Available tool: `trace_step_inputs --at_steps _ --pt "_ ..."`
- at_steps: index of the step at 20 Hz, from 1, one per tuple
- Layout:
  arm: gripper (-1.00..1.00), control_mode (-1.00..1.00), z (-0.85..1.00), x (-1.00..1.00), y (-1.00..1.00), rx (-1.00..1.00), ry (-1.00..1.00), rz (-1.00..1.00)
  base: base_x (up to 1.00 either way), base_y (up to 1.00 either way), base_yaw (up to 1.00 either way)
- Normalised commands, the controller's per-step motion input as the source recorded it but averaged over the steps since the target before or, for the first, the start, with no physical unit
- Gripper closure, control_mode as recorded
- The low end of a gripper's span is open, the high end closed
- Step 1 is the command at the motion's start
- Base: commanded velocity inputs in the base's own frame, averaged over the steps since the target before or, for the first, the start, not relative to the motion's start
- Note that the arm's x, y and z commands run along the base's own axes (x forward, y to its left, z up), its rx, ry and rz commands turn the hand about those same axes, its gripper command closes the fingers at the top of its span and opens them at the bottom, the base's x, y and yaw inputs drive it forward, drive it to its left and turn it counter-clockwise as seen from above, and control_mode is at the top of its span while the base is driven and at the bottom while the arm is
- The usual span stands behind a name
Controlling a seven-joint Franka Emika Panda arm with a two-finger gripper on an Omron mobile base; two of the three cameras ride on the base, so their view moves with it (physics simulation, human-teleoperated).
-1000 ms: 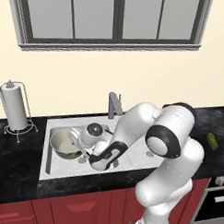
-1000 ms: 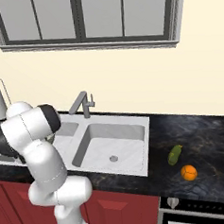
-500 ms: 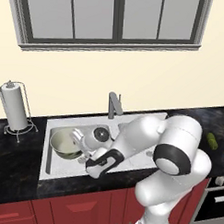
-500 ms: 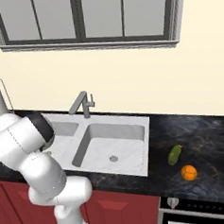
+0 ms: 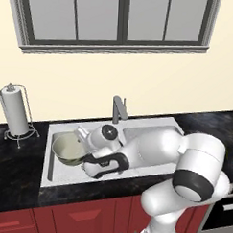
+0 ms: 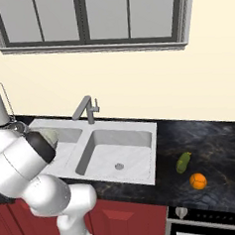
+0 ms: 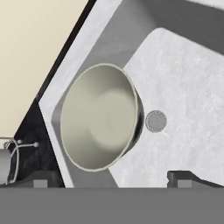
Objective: Remove the cucumber and orange from the sink. Then move the bowl and cup from the counter to the sink for washing.
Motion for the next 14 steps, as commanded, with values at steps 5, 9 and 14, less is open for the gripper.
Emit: trace_step_inputs --at_steps 5,9,14 --pt "-1.0 -1.0 0.43 -0.09 0.0 -0.1 0.0 0.06 0.0 0.0 0.0" --pt "-1.0 -1.0 0.46 -0.08 0.0 -0.1 0.01 0.1 0.0 0.0 0.0" --pt "-1.0 -1.0 0.41 -0.14 0.0 -0.04 0.05 0.18 0.0 0.0 0.0"
